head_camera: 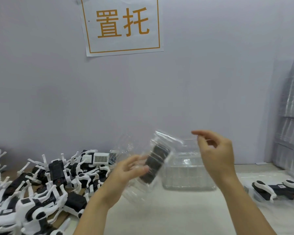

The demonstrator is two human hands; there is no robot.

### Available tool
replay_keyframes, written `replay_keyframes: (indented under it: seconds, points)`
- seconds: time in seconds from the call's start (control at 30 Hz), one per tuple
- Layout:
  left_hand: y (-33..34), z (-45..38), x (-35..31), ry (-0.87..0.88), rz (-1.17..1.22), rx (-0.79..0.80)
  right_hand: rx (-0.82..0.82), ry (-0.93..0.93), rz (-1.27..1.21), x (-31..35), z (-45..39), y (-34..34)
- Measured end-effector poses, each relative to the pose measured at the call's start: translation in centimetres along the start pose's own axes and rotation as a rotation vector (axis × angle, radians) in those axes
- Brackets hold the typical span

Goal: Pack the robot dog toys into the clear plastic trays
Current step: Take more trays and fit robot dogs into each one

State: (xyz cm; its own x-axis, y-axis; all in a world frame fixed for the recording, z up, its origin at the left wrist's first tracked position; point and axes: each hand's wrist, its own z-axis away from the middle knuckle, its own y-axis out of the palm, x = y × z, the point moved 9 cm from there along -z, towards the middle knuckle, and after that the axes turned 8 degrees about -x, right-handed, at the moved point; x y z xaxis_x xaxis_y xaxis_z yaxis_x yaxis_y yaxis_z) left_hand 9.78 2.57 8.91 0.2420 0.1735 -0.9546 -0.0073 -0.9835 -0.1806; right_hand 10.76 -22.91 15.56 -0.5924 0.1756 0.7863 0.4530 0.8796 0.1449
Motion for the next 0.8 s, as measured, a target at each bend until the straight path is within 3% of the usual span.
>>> replay_keyframes:
  seconds: [0.13, 0.23, 0.37, 0.47, 0.53, 0.63, 0.8]
  points:
    - [2.6, 0.0, 0.3, 0.018, -0.549, 0.144, -0.023, 0.018, 0.002, 0.4, -0.5, -0.6]
    - [6.9, 0.2, 1.4, 0.059, -0.751, 0.227, 0.031, 0.011, -0.009, 1.1, 0.4, 1.0]
    - [10.1, 0.2, 1.8, 0.08, -0.568, 0.17, 0.124, 0.019, -0.027, 1.4, 2.0, 3.5]
    - [6.9, -1.1, 1.2, 0.073, -0.542, -0.159, 0.156, 0.012, -0.015, 1.4, 2.6, 4.3]
    - [4.2, -1.5, 1.8, -0.033, -0.538, -0.336, 0.173, 0.018, -0.003, 1.4, 2.8, 4.5]
    - [4.4, -1.4, 4.2, -0.234, -0.463, -0.225, 0.197, 0.029, 0.005, 1.3, 3.0, 4.7]
    - [6.4, -1.1, 5.0, -0.282, -0.257, -0.112, 0.205, 0.036, 0.006, 1.3, 3.1, 4.9]
